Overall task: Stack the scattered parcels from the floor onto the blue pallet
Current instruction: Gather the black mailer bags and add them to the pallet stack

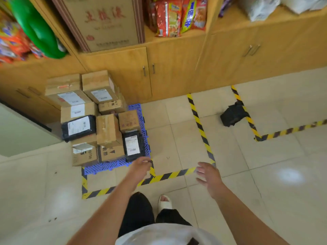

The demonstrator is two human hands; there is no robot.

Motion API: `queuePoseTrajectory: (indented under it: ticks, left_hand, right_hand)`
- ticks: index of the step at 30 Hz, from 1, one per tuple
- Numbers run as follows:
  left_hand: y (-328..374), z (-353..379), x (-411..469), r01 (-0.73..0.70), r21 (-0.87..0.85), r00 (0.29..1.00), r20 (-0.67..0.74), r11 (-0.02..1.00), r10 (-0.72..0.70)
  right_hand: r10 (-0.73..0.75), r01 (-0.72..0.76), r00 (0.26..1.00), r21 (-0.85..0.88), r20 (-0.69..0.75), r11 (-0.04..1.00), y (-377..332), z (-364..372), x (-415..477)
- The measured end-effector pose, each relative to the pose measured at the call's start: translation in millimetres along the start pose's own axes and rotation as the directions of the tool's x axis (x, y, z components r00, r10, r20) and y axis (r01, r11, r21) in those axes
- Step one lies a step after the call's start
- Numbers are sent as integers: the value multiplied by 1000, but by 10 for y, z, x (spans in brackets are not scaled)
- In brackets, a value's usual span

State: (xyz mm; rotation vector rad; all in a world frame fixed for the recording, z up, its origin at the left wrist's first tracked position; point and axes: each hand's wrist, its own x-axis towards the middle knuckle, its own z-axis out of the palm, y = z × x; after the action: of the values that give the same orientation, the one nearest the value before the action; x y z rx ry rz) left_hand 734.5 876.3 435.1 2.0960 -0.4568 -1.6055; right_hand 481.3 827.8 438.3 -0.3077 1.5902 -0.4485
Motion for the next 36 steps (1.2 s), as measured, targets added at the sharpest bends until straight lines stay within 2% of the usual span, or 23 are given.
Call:
queuePoseTrajectory:
  ticks: [2, 4, 6, 9, 13, 20, 24, 27, 31, 36]
  left_hand:
    - [261, 137, -24, -50, -2, 999, 6, 999, 50]
    - [449, 303, -18, -87, -19, 996, 30, 996, 87]
    - [637, 531, 5, -87, -56, 994, 64, 995, 91]
    - [897, 911, 137, -70, 18, 990, 125, 997, 67]
    - [1471, 1394, 554, -85, 88, 980, 187, 993, 67]
    - [2822, 2304, 1287, -101, 167, 965, 254, 981, 56]
    - [3542, 3074, 1491, -122, 251, 937, 348, 960, 28]
    - [3870, 3640, 1577, -127, 330, 915, 403, 935, -18]
    - [4162, 4340, 1820, -109, 355, 905, 422, 929, -55]
    - [4330, 5054, 2164, 17, 308, 947, 301, 951, -115]
  right_hand:
    - [-39, 40, 999, 59, -18, 997, -177, -208, -91]
    - [-15, 26, 996, 133, -83, 991, -332, -435, -96]
    - [20, -2, 996, 207, -87, 978, -462, -639, -57]
    - [-15, 61, 990, 317, -144, 947, -594, -877, 42]
    - [-36, 116, 970, 331, -239, 936, -981, -1179, 280]
    - [11, 124, 933, 351, -359, 928, -2111, -1895, 748]
    - [-29, 217, 905, 403, -425, 889, -2730, -2390, 902]
    - [7, 232, 895, 479, -447, 846, -2955, -2700, 996]
    - [43, 224, 897, 537, -439, 813, -3282, -3121, 1340]
    - [13, 173, 936, 492, -352, 854, -3932, -3831, 2099]
